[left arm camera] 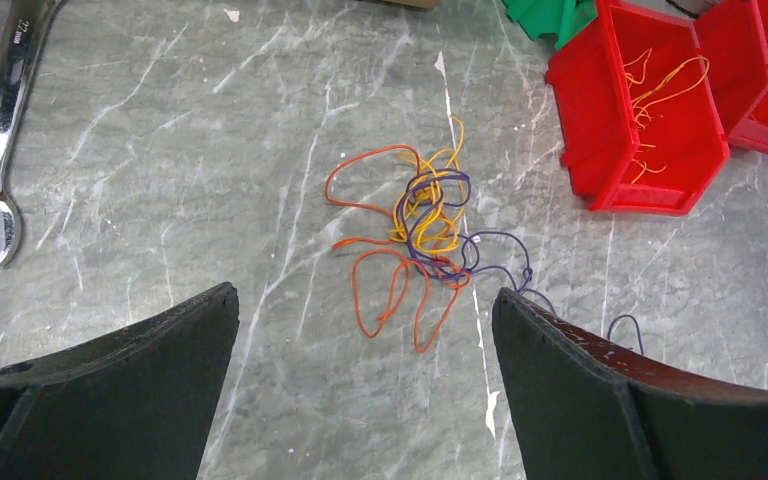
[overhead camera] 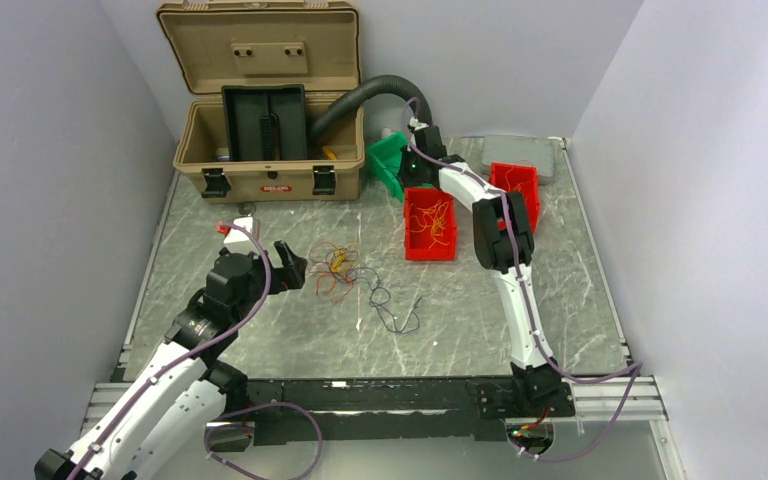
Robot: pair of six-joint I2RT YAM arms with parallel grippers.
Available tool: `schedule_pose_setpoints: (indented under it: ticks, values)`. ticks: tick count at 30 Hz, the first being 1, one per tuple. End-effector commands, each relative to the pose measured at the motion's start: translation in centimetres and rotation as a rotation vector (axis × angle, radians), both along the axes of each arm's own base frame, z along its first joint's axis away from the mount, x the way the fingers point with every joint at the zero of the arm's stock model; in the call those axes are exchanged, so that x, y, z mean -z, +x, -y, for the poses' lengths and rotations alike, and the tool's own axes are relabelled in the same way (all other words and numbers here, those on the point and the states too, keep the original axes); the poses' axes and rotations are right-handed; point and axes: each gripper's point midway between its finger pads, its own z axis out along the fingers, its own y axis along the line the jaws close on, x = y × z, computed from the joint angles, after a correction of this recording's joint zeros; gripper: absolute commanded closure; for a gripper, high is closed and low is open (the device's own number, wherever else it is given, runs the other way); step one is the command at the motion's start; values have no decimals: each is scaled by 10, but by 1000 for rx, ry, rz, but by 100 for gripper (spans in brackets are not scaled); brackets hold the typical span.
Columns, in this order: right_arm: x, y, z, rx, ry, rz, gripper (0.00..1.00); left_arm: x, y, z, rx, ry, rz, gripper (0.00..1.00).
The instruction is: Untangle the cables
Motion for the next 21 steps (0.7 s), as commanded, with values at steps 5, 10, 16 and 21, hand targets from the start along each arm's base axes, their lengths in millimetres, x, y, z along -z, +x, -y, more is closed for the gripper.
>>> schedule_pose_setpoints:
  ticks: [5,10,16,21]
  values:
    - [-46,-67,7,-40,-13,-62,100,-9,-2,5,27,-25,25,1]
    - [-49,-95,13,-4,-43,-71,100,-8,-2,8,41,-29,20,1]
    - [-70,-98,21,31,-64,-33,86,-11,-1,11,56,-29,23,1]
    - [-98,-87,26,65,-74,31,70,-10,-1,11,51,-32,14,1]
